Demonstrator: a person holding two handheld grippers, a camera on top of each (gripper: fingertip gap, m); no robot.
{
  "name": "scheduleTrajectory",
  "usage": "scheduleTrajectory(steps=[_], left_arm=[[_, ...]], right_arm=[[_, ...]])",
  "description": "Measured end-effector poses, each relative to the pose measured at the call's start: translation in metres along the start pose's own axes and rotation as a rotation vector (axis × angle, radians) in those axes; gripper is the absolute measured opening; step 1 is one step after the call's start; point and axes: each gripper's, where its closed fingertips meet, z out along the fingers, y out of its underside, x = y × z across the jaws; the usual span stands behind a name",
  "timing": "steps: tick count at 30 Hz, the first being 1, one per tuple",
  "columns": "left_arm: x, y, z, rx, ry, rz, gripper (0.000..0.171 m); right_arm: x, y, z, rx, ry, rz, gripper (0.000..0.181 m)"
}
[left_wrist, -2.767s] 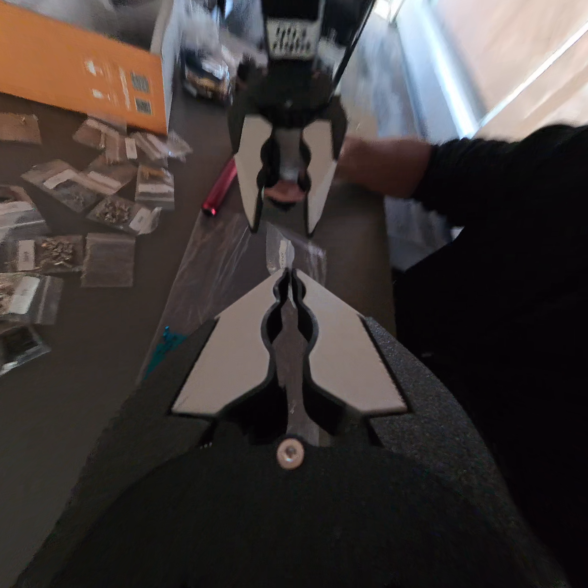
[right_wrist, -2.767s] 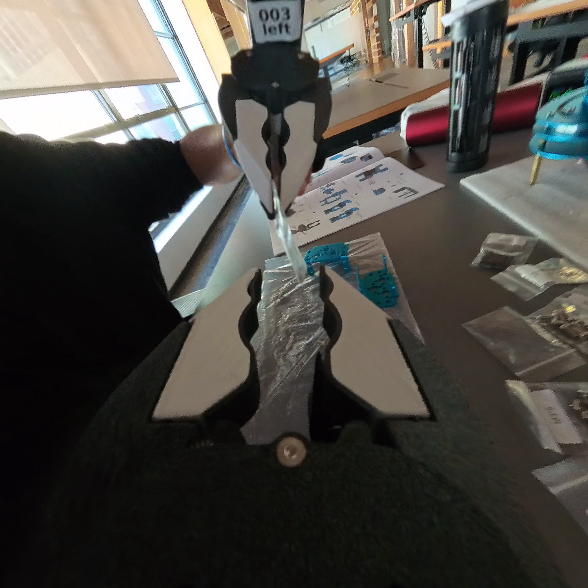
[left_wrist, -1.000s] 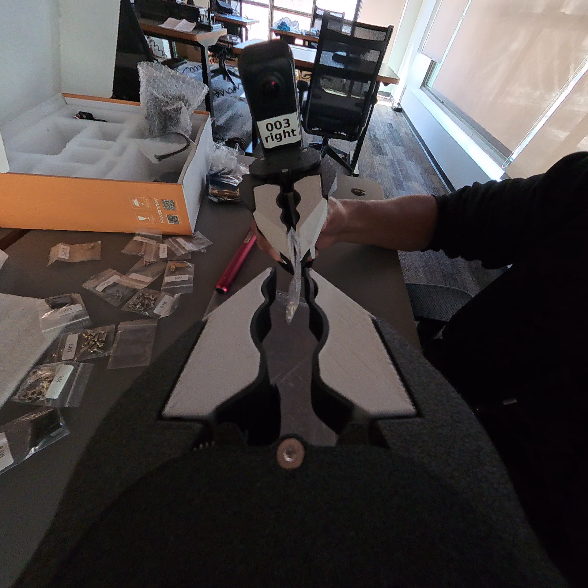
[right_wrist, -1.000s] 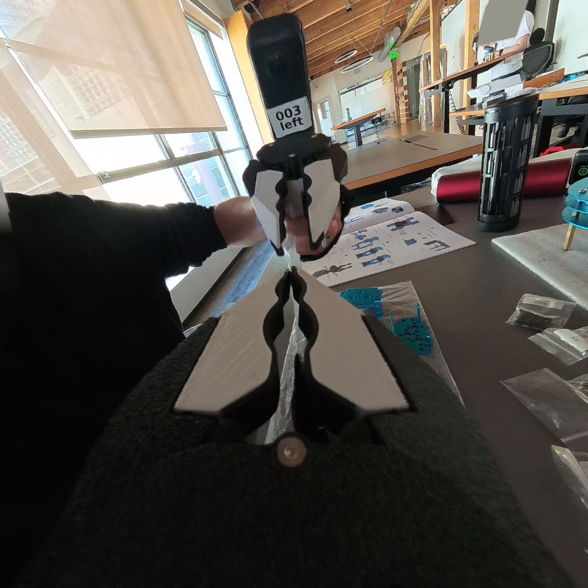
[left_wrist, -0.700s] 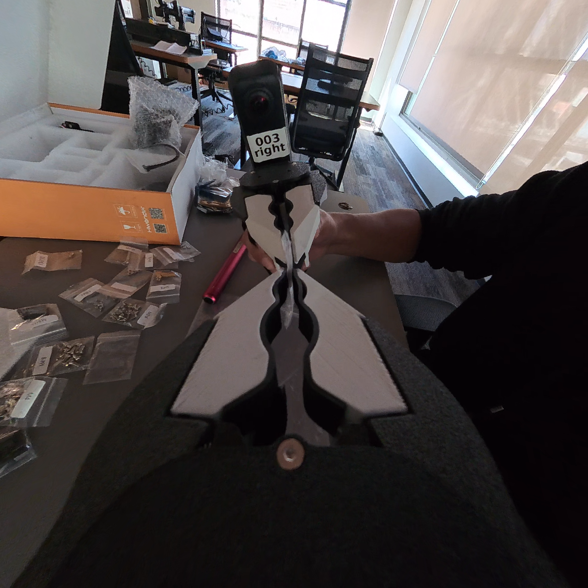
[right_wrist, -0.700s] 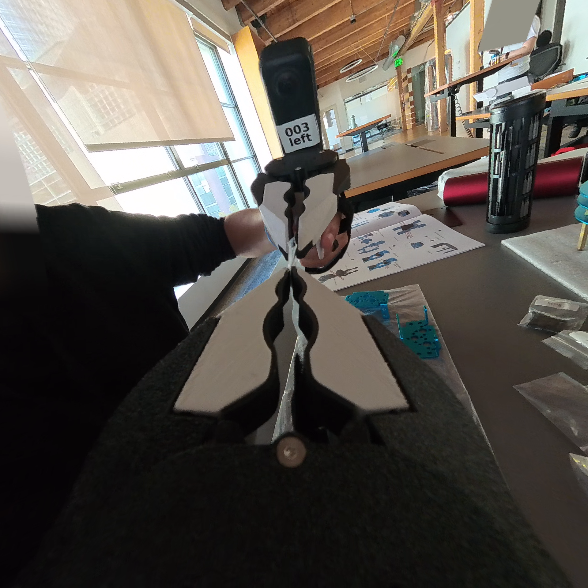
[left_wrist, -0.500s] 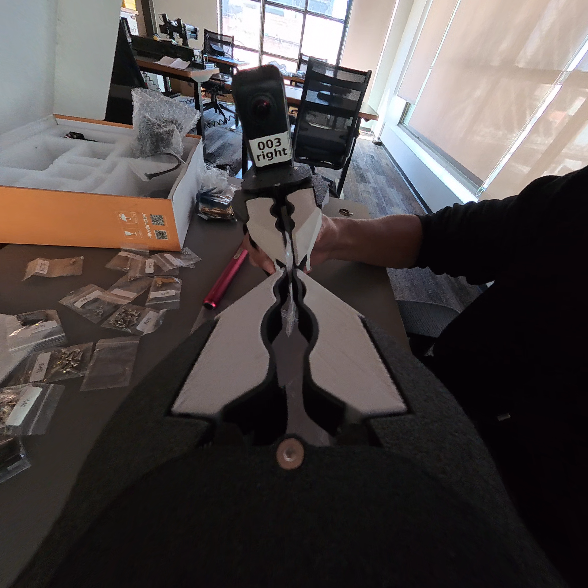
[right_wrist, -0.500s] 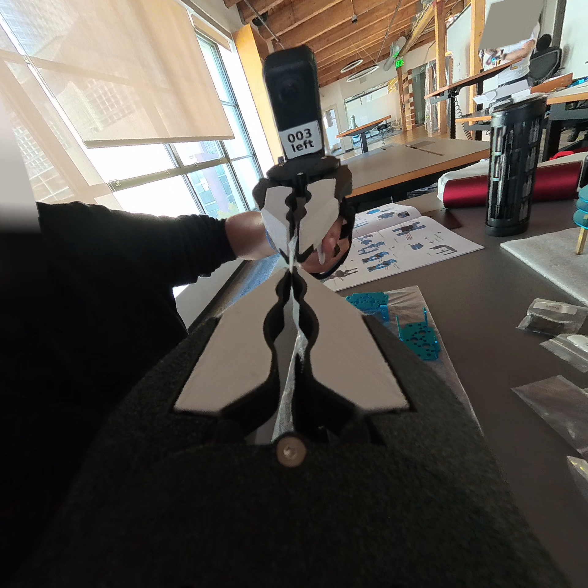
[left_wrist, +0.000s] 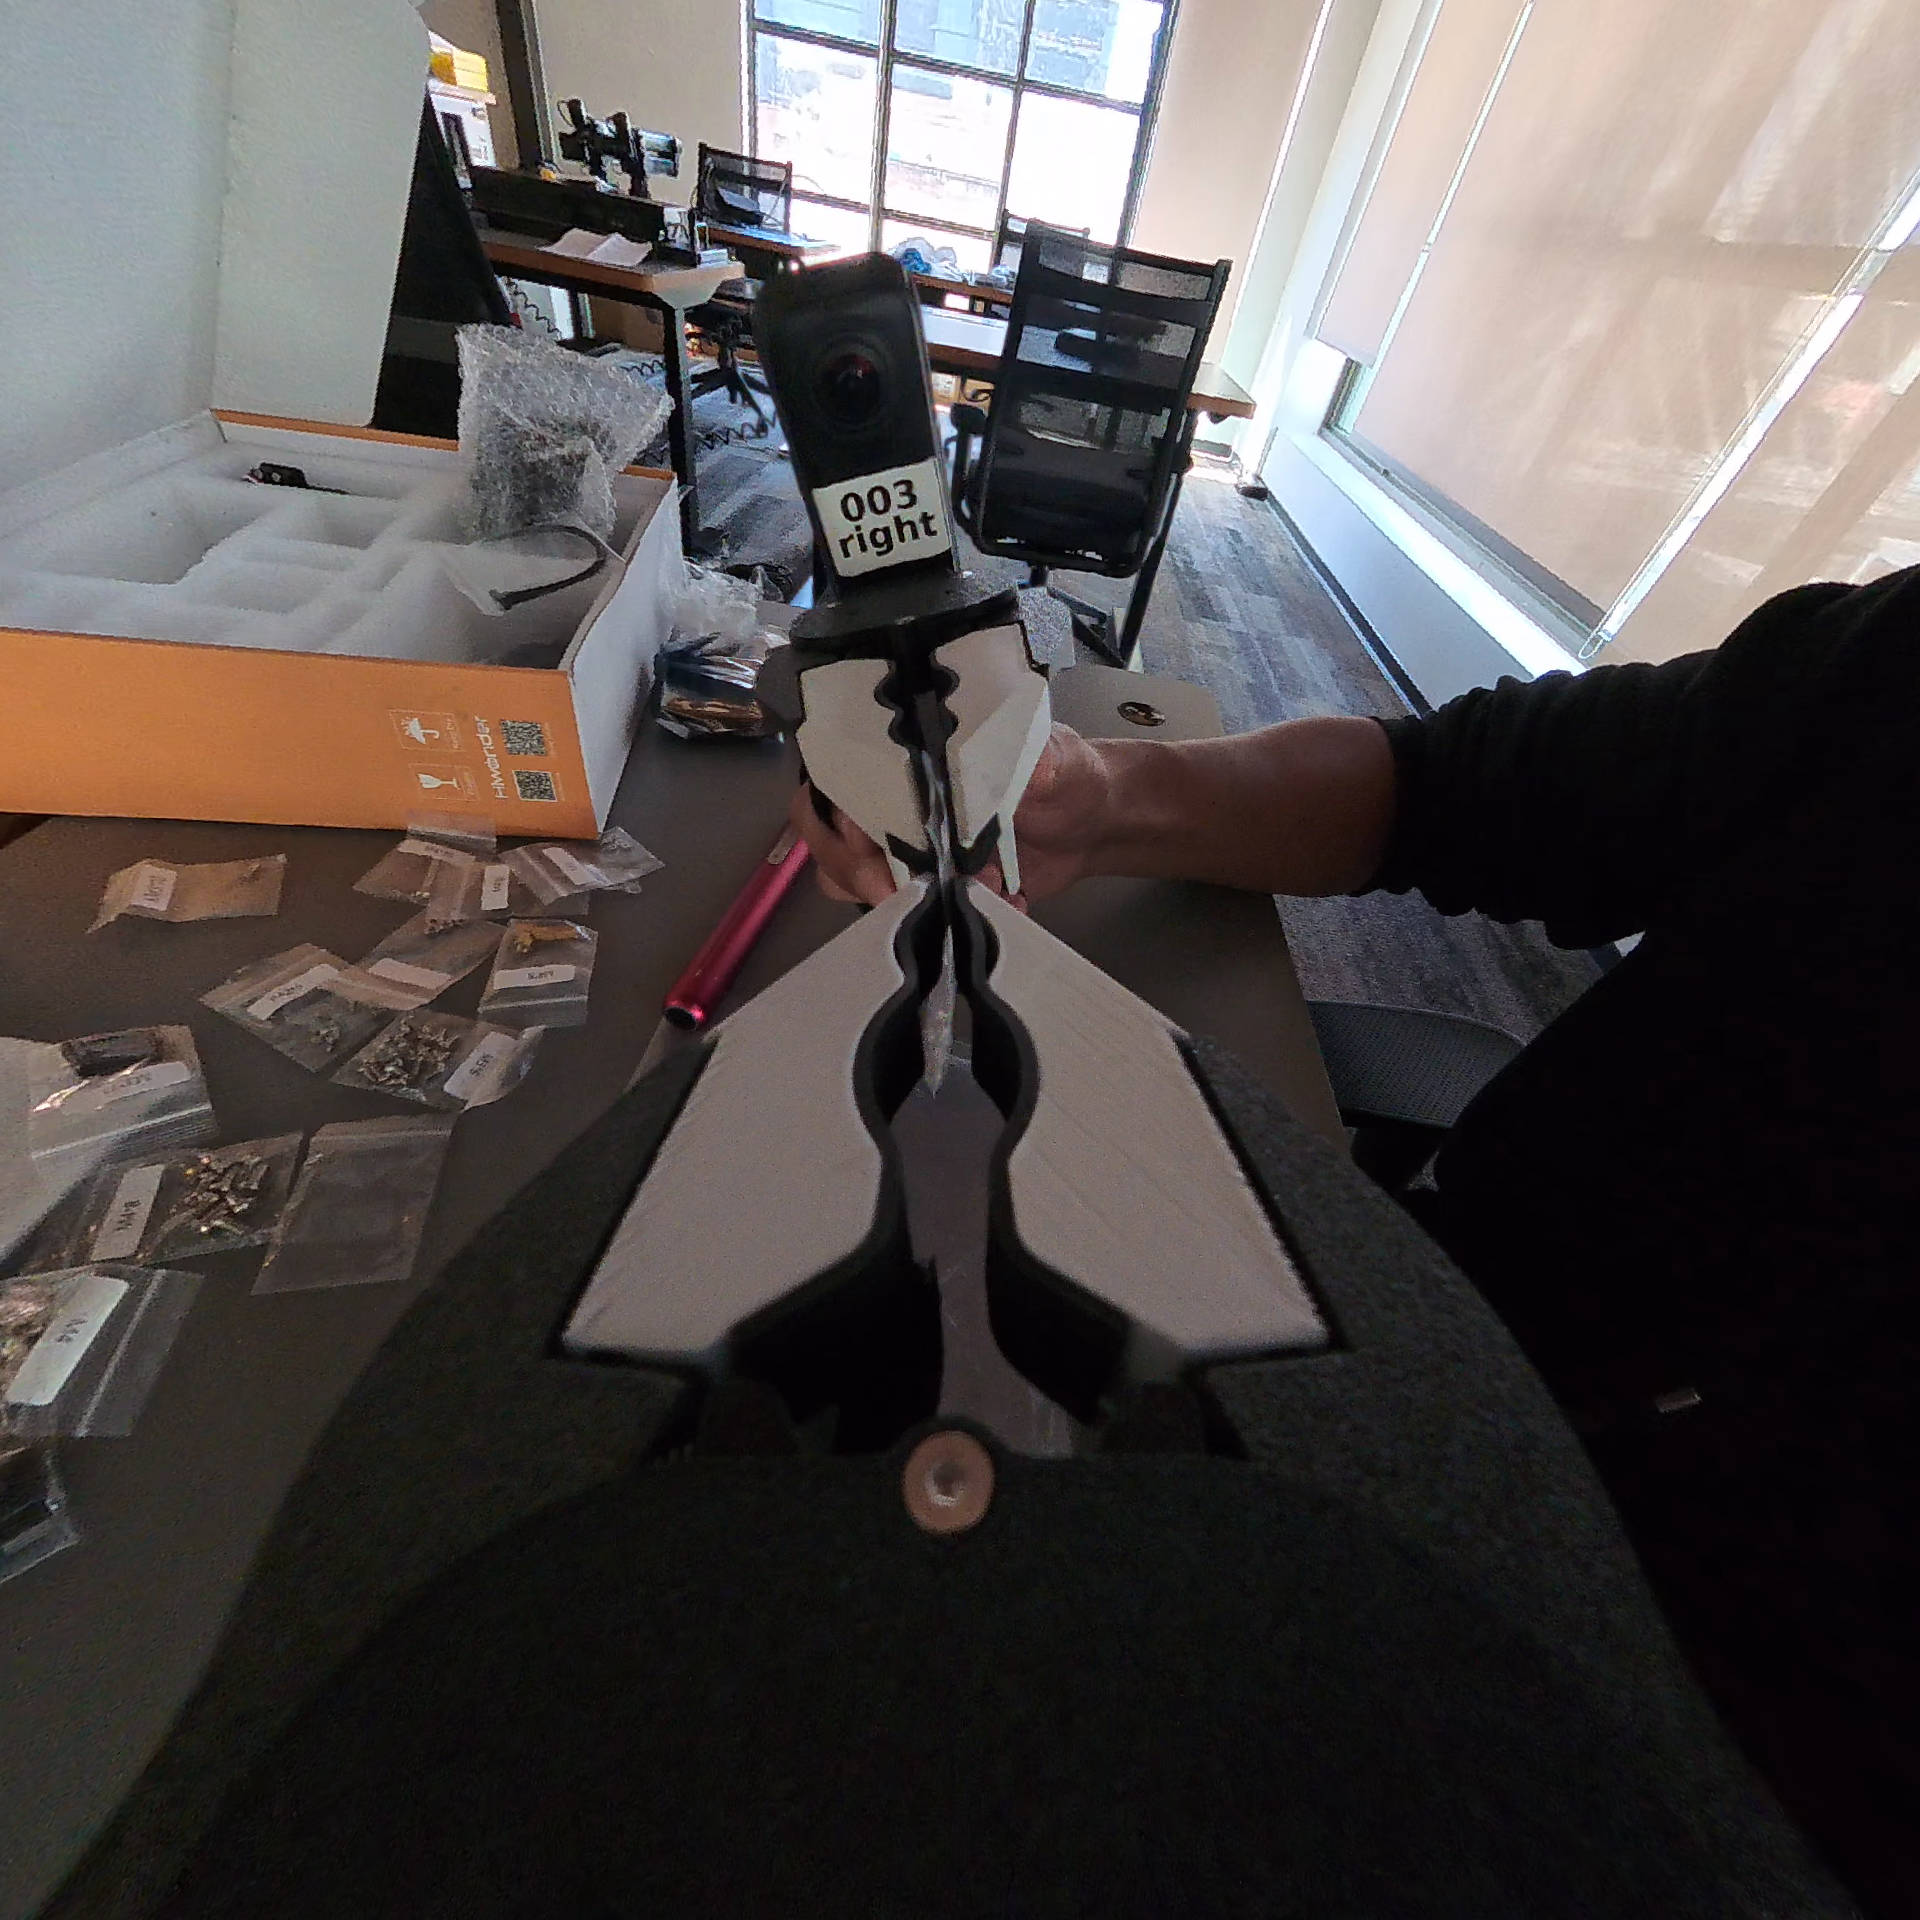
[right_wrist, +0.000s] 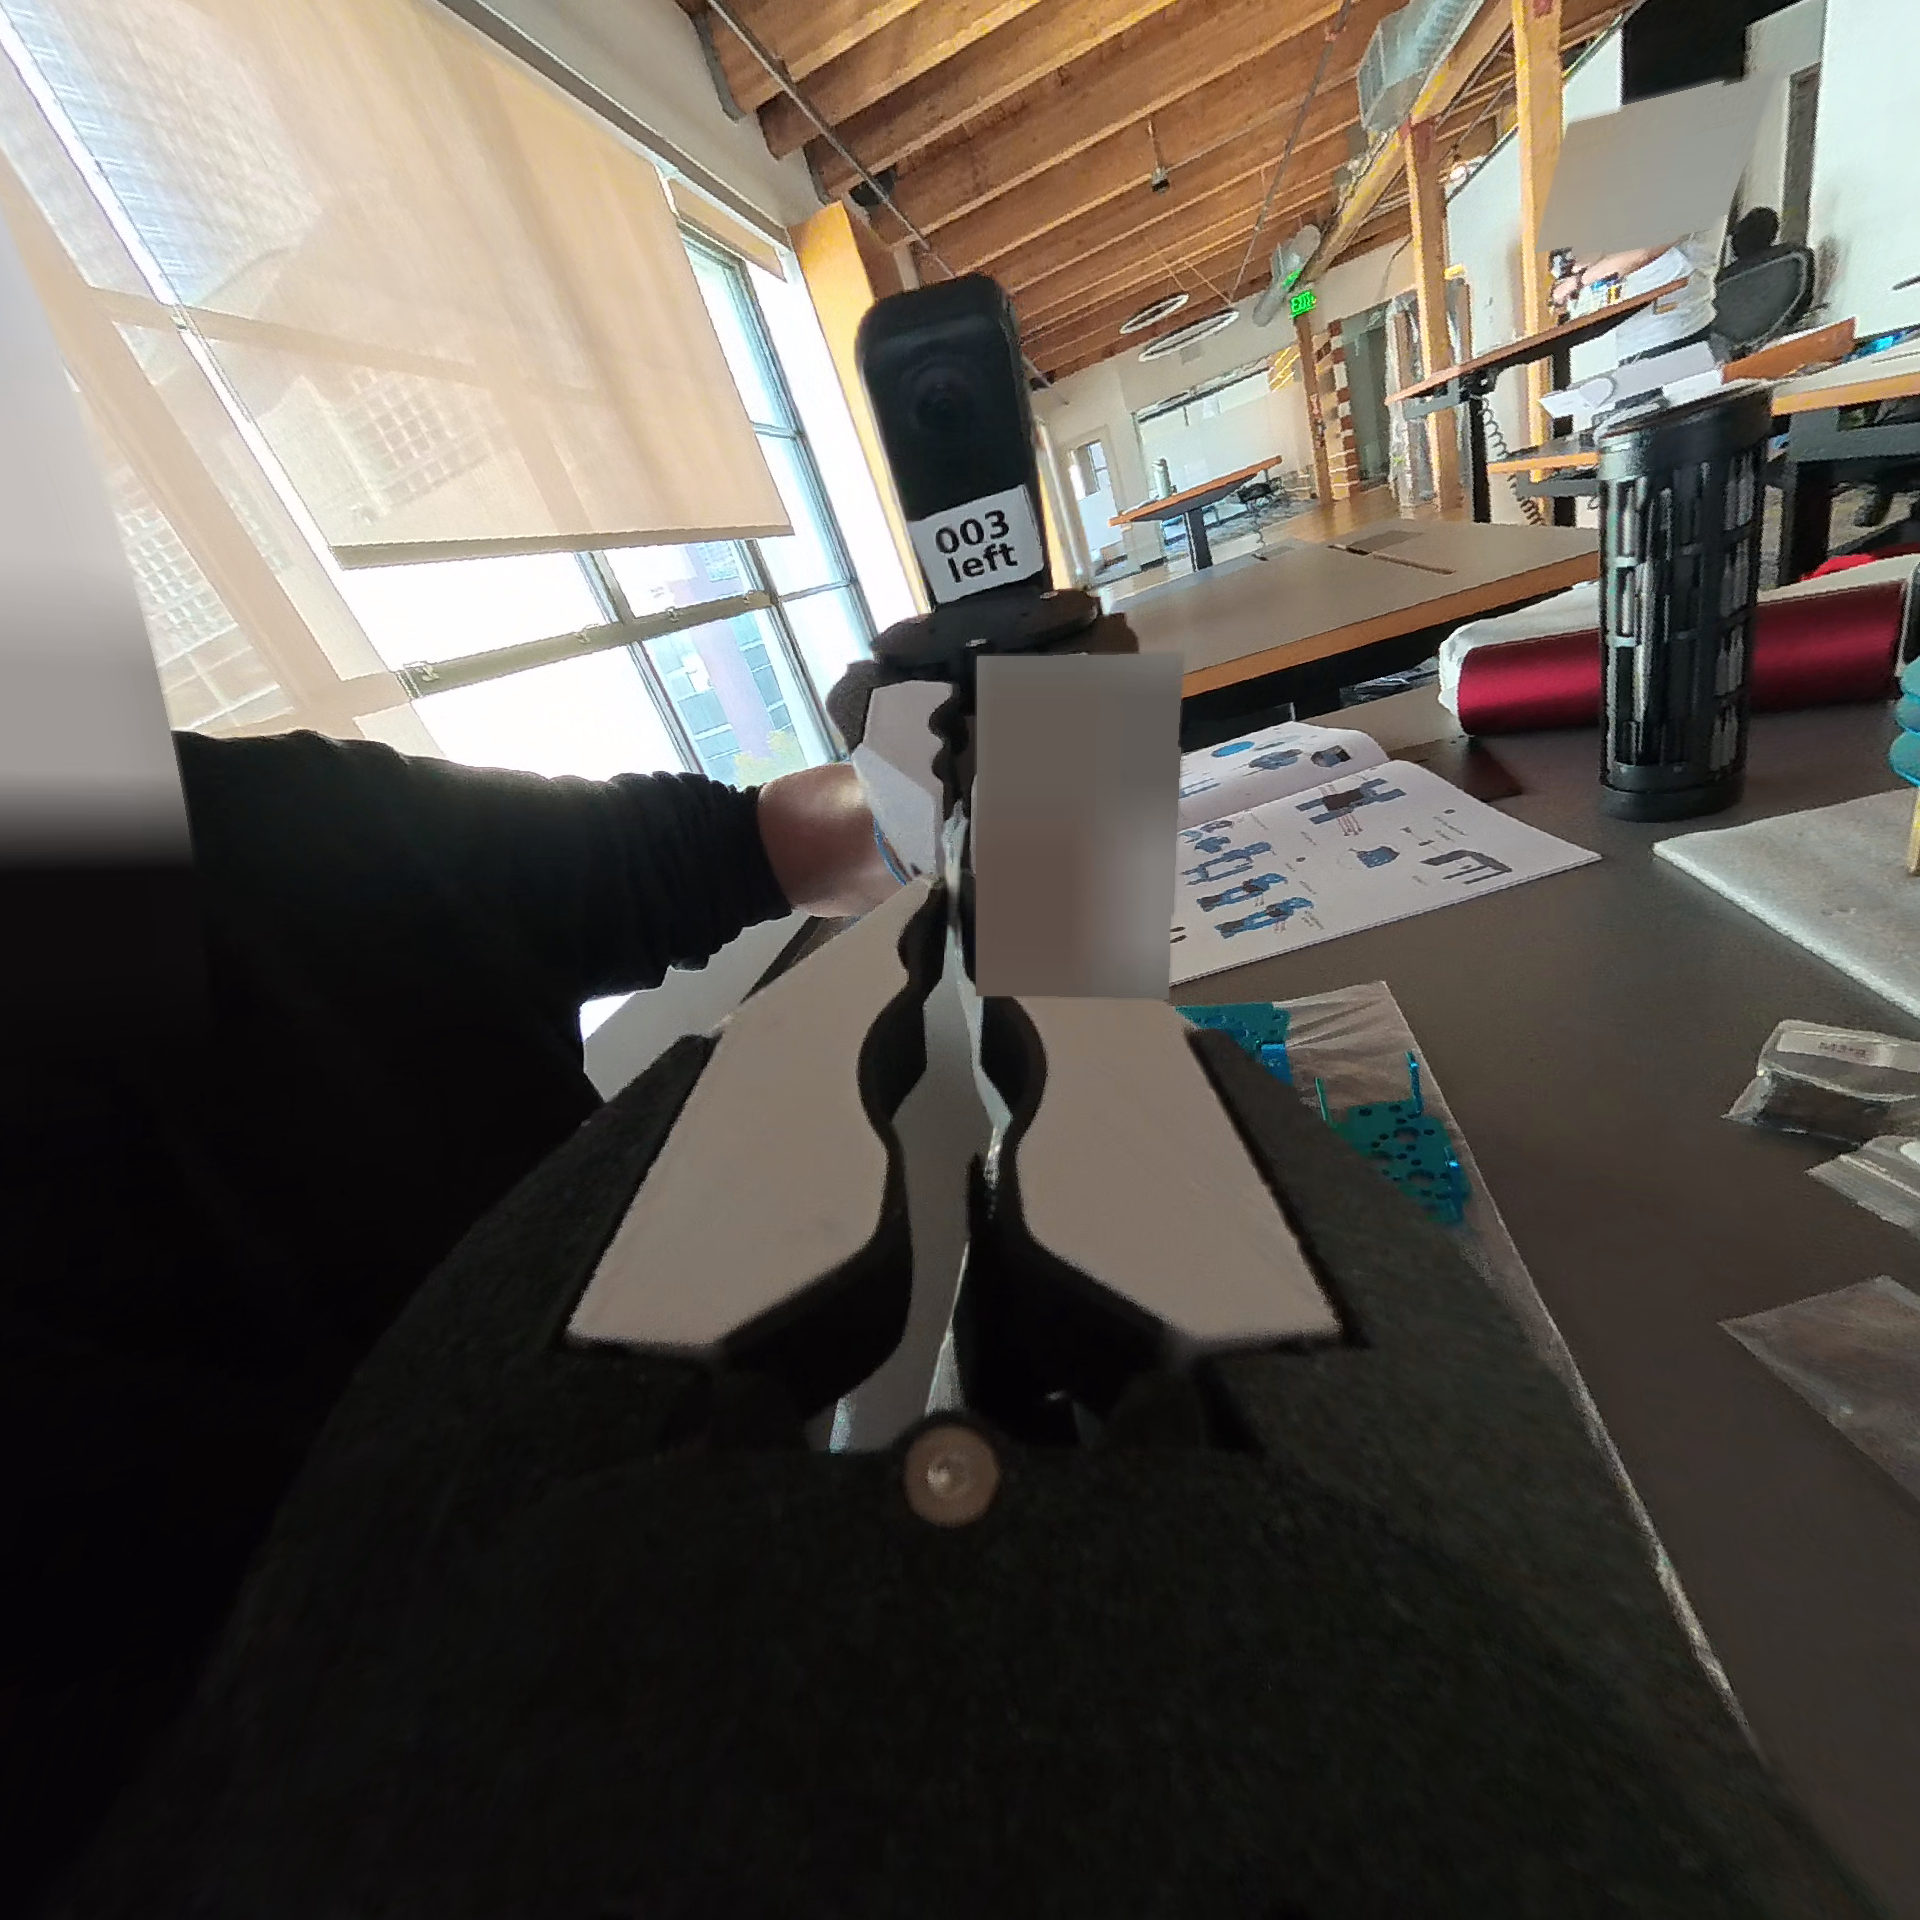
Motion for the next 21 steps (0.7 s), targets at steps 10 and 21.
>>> scheduleTrajectory(steps=[10,21], left_arm=[[-0.006,0.000,0.002,0.051,-0.019,-0.034,0.001],[0.006,-0.003,-0.001,0.181,0.092,-0.058,0.000]], right_arm=[[0.005,0.000,-0.003,-0.006,0.019,0.005,0.000],[0.001,0.009,0.003,-0.055,-0.003,-0.011,0.000]])
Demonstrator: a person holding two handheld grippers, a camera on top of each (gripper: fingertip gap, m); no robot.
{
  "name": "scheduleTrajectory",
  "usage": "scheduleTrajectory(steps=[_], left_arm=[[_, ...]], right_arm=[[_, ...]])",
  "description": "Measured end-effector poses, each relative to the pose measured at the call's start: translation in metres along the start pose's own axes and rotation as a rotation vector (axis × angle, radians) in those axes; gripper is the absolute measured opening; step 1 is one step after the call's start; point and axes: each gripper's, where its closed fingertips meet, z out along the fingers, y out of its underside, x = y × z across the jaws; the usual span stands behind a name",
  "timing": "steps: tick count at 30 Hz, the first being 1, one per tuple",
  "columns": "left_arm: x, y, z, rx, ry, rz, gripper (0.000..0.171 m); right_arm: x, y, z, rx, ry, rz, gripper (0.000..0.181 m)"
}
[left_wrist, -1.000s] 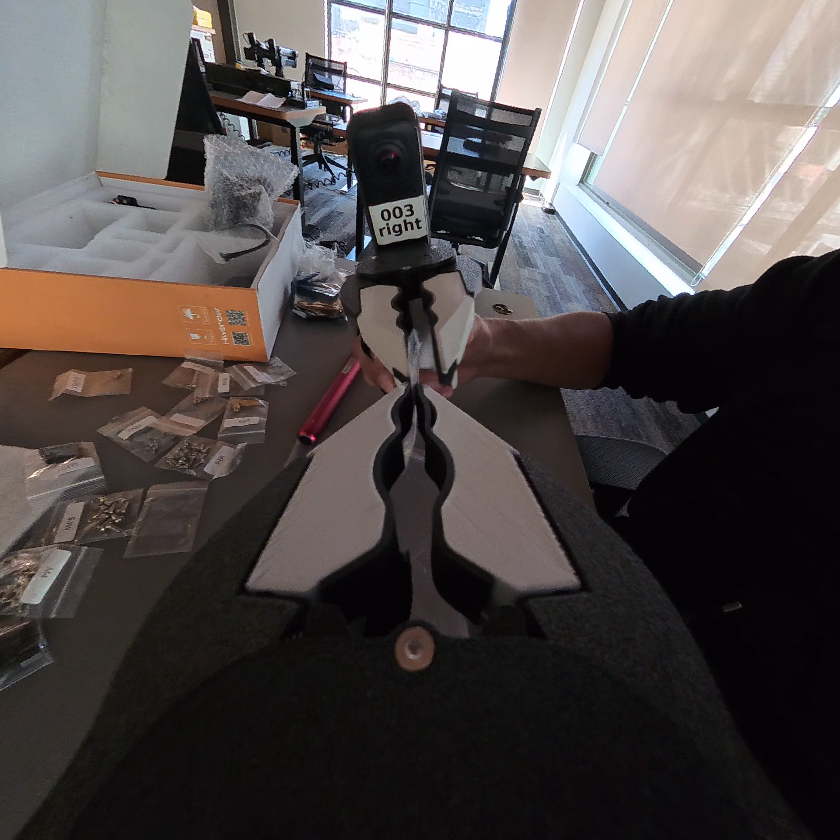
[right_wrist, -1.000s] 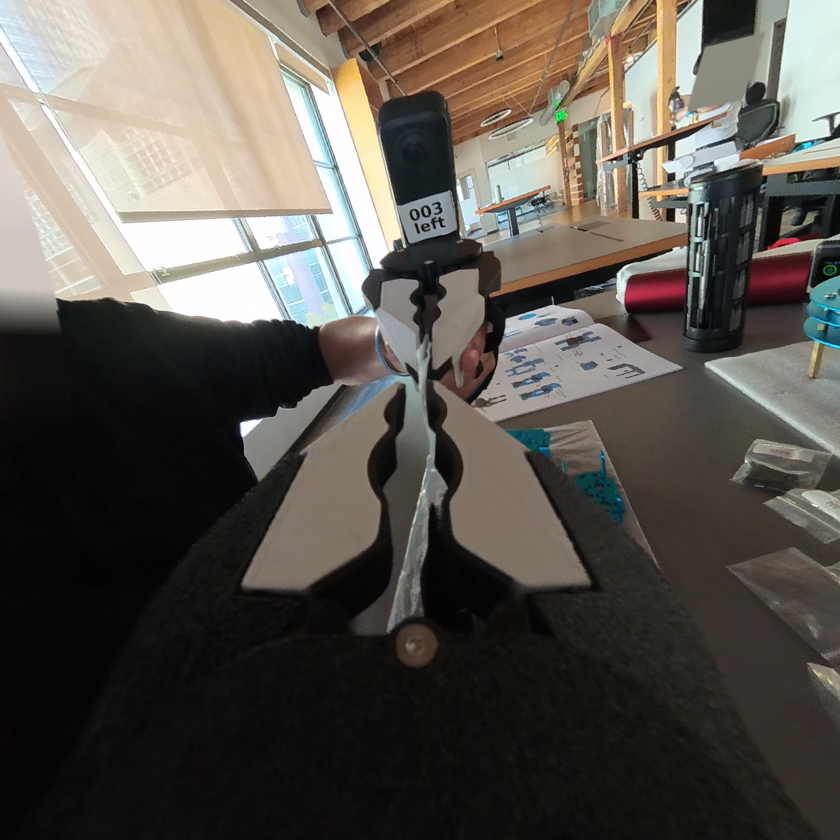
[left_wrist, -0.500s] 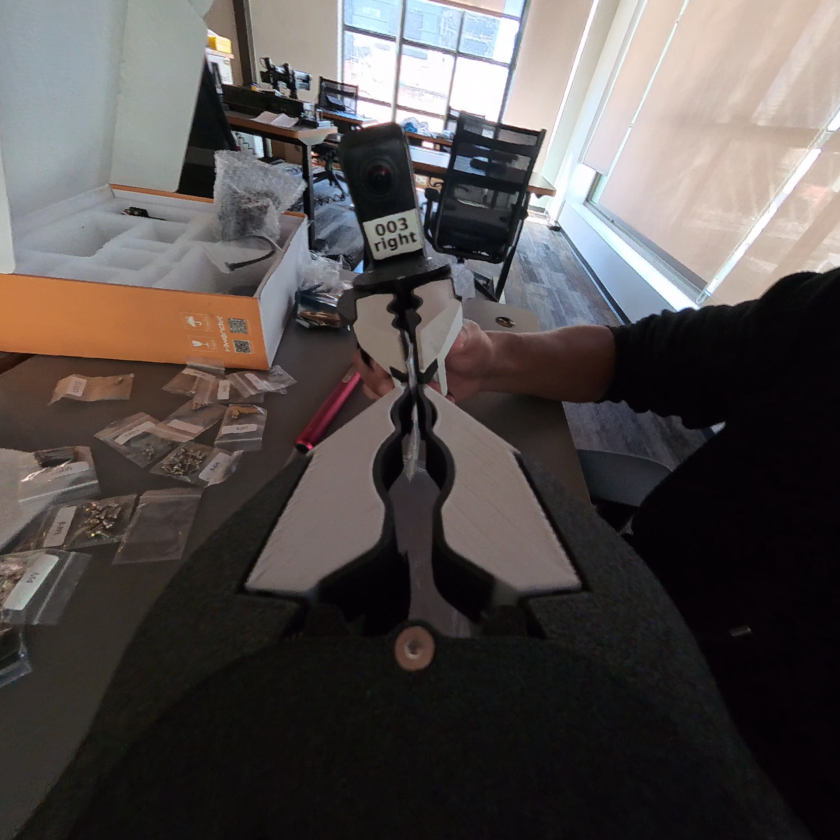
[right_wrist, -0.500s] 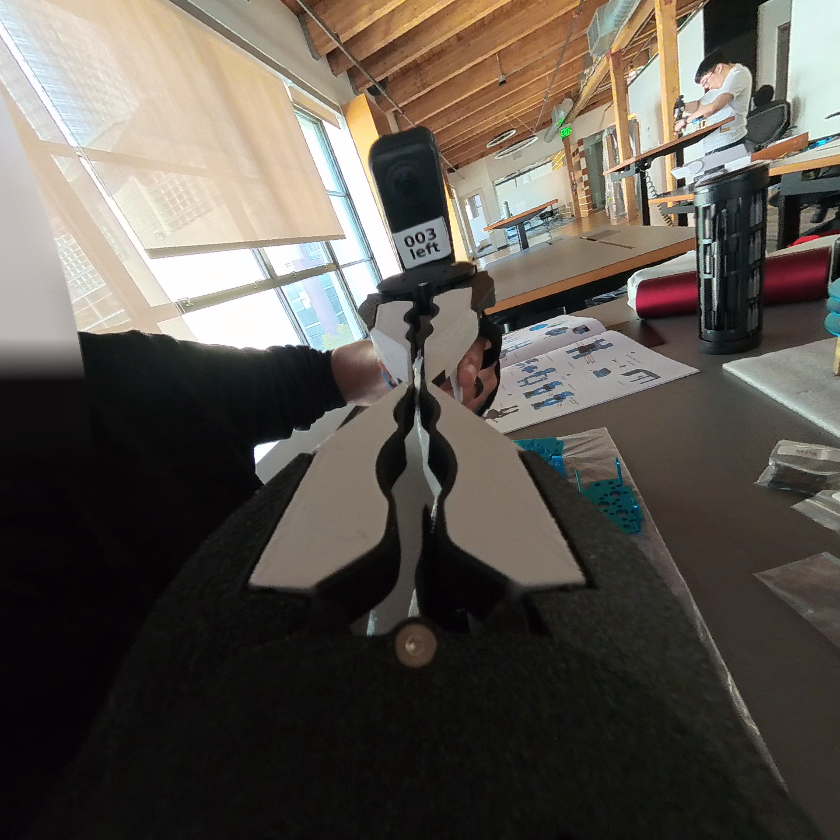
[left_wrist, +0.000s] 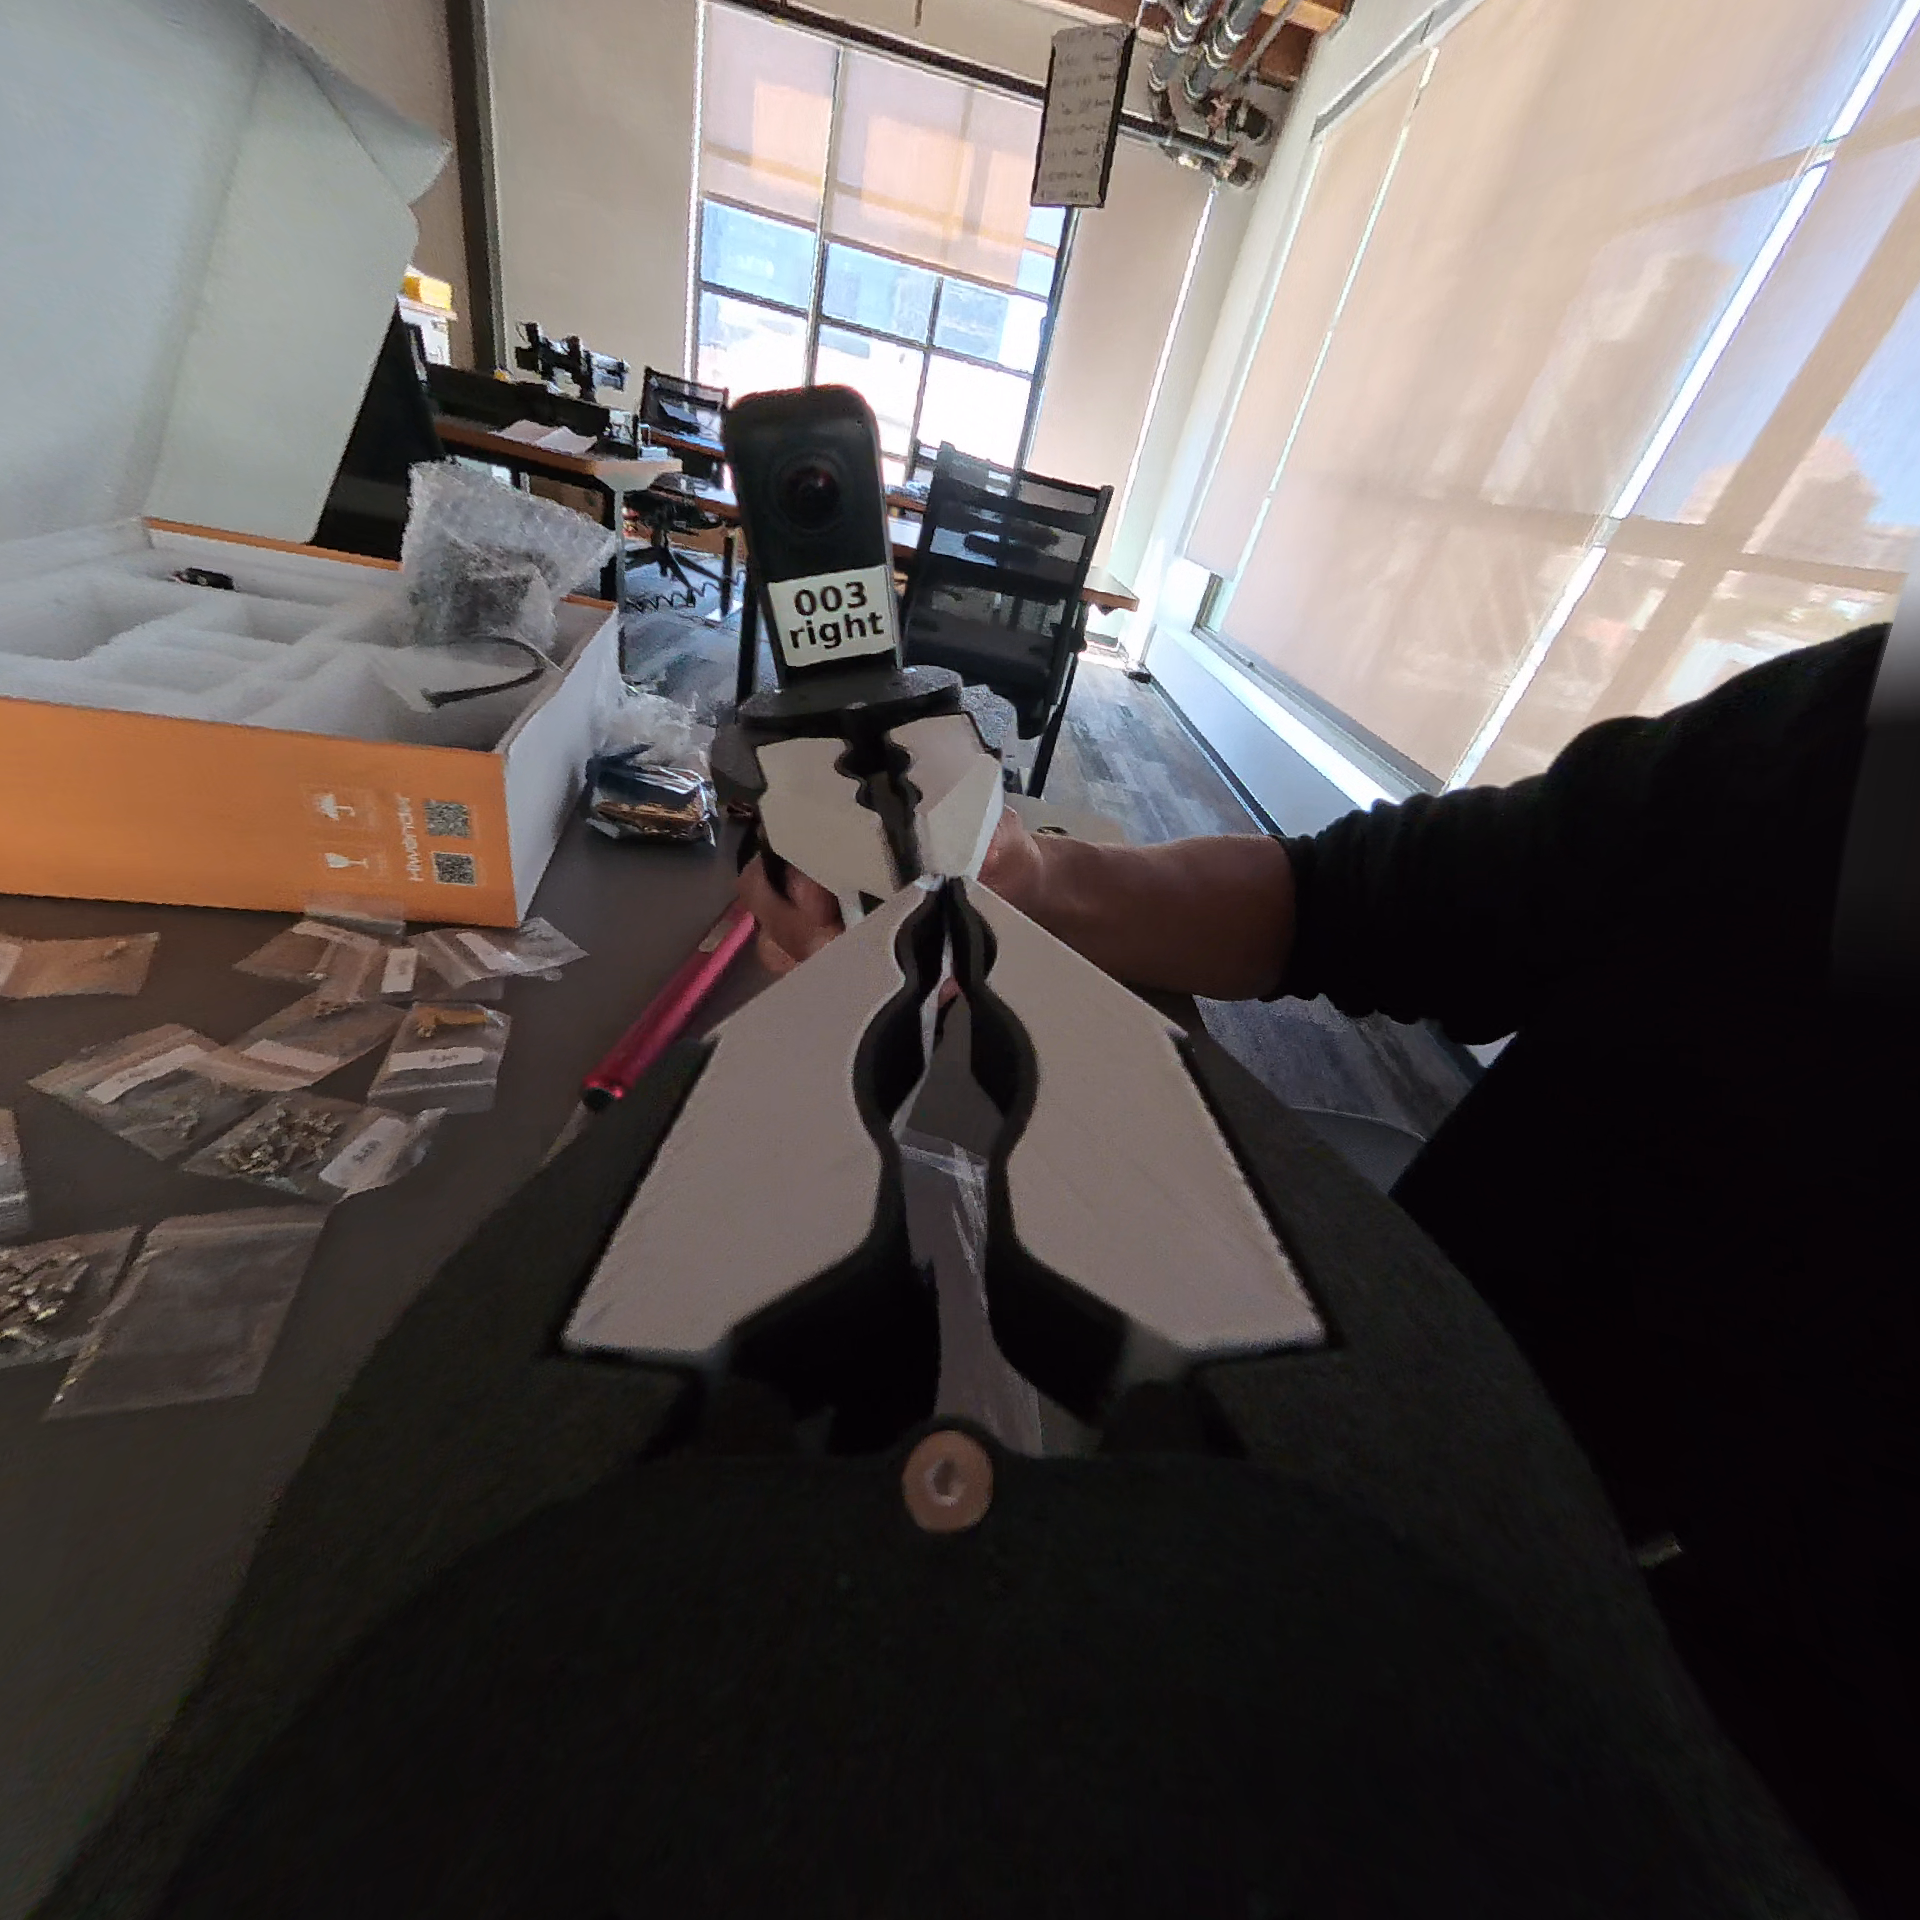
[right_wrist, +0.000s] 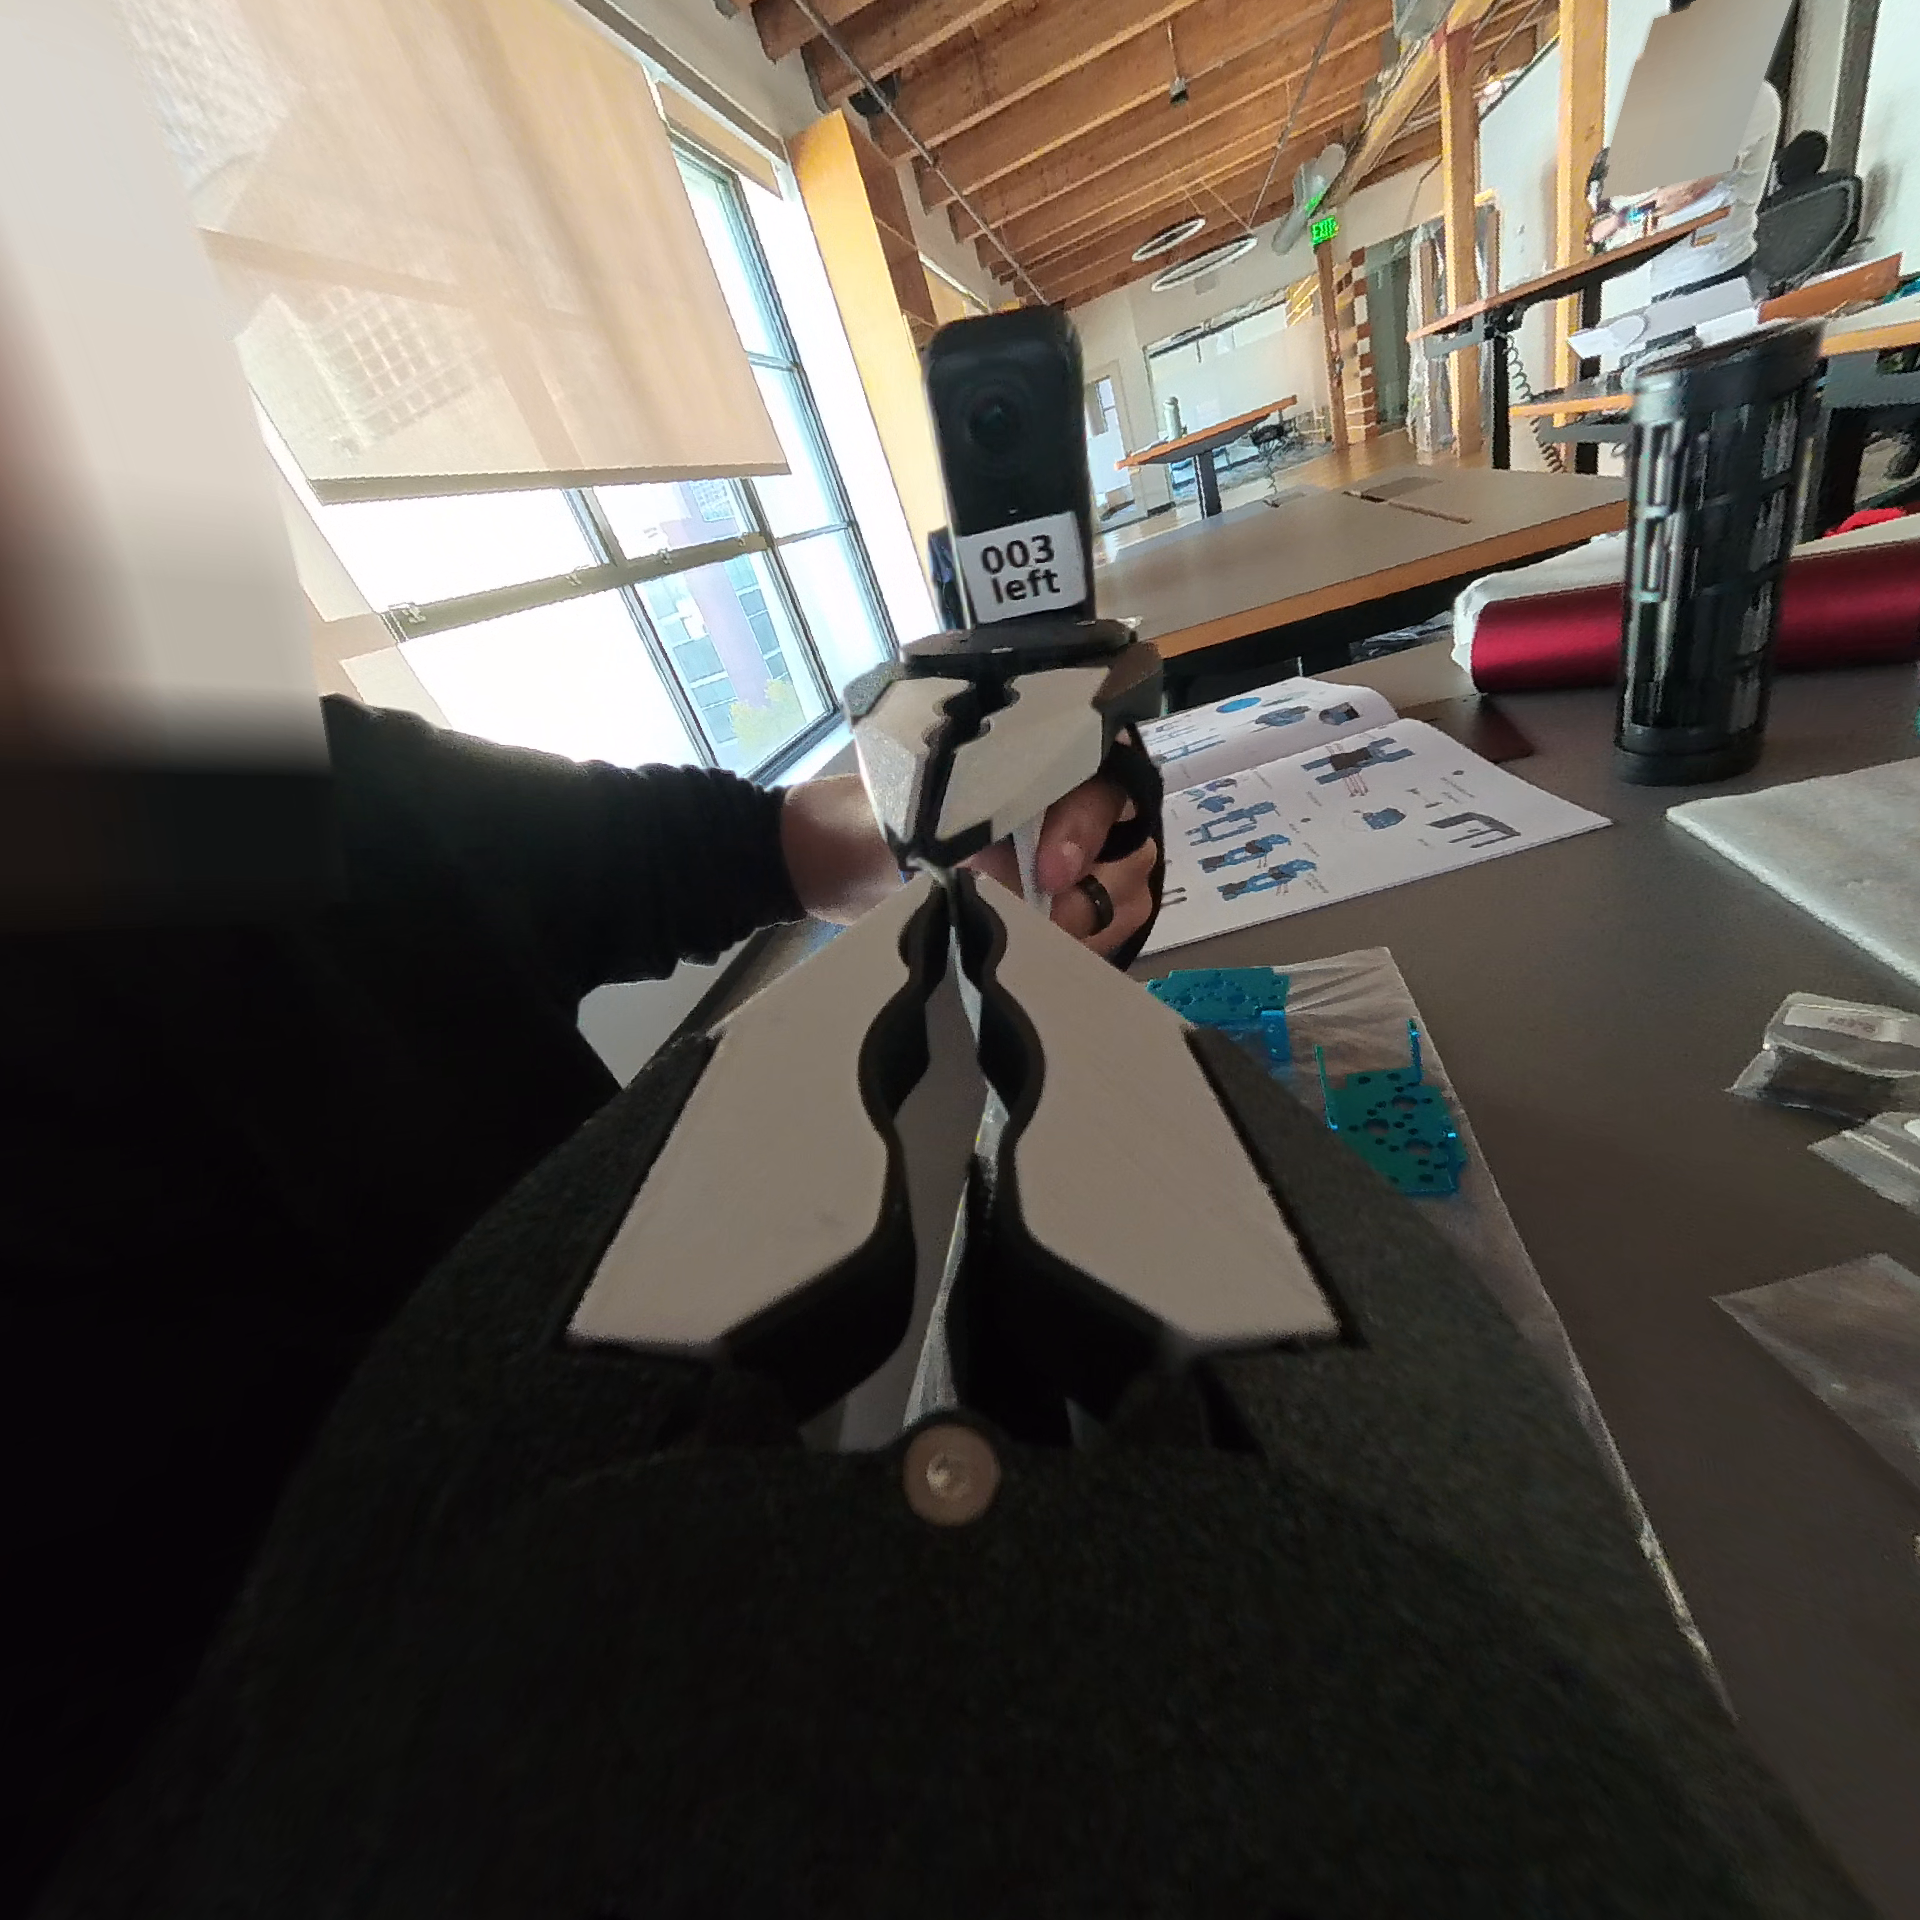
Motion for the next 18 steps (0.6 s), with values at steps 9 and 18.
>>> scheduleTrajectory(steps=[9,18], left_arm=[[-0.007,0.017,-0.014,-0.019,-0.041,0.049,0.014],[0.006,0.024,-0.014,-0.003,-0.094,0.139,0.003]], right_arm=[[-0.002,0.004,0.012,-0.002,0.022,-0.029,0.000],[-0.006,0.011,0.020,0.005,0.000,-0.027,0.000]])
